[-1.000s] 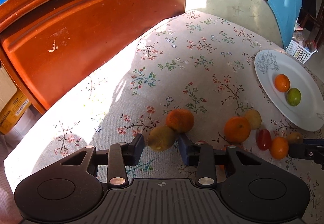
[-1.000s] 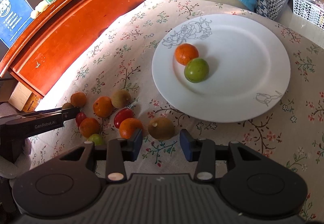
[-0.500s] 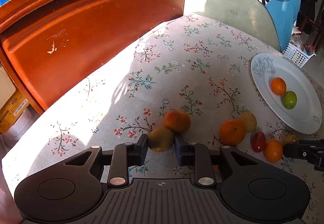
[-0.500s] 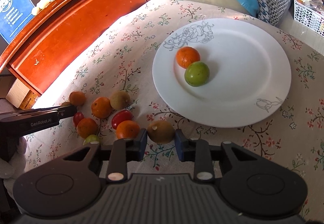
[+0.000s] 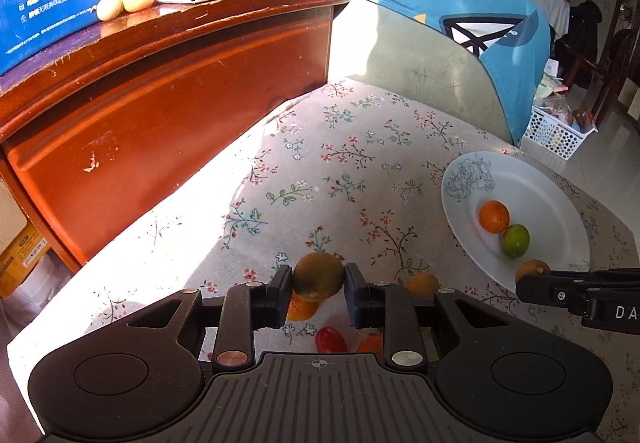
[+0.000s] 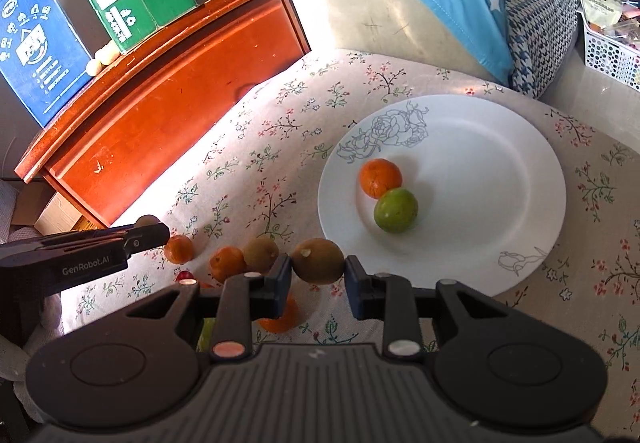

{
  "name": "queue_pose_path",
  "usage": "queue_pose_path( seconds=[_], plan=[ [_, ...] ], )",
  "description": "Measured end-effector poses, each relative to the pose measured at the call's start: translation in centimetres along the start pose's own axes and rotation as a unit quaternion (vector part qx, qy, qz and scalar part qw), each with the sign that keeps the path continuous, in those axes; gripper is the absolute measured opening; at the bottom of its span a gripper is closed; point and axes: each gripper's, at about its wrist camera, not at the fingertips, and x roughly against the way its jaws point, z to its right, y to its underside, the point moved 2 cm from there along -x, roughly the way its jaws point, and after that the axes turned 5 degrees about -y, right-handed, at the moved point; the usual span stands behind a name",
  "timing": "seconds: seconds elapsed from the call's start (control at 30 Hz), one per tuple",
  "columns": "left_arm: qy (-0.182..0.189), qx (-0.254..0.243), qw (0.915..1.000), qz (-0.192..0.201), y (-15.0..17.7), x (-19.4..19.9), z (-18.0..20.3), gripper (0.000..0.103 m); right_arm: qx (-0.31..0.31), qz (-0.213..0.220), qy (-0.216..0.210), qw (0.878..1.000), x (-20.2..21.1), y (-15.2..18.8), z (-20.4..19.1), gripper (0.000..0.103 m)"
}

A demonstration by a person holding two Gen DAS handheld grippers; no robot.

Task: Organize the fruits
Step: 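Lower both kiwis onto the white plate and open both tools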

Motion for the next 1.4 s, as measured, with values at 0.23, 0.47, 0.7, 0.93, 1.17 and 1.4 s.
queue_pose_path(
  seconds=[0.23, 0.47, 0.7, 0.93, 1.17, 1.4],
  plan=[
    [0.031, -0.004, 0.9995, 0.011, -1.1, 0.4, 2.6, 0.025, -0.019, 0.034, 0.009, 0.999, 1.6, -1.5, 1.2, 0.029],
    [0.059, -0.014, 0.9981, 0.013, -1.8, 0.2, 5.8, 0.025, -0.046, 0.065, 0.026, 0.996, 3.4, -2.8, 3.2, 0.029],
    [0.103, -0.035, 0.9940, -0.003, -1.4, -0.8, 10.1, 0.025, -0.106, 0.070, 0.057, 0.990, 4.1, -3.1, 6.1, 0.029],
    [0.131, -0.052, 0.9897, -0.027, -0.3, -2.5, 13.4, 0.025, -0.167, 0.045, 0.064, 0.983, 3.5, -2.2, 8.3, 0.029],
    [0.139, -0.051, 0.9882, -0.038, 0.0, -3.7, 15.0, 0.025, -0.183, 0.044, 0.070, 0.980, 3.2, -1.9, 9.0, 0.032],
    [0.124, -0.046, 0.9910, -0.020, -0.7, -2.7, 14.9, 0.051, -0.186, 0.063, 0.063, 0.978, 3.8, -2.4, 9.1, 0.033]
  ],
)
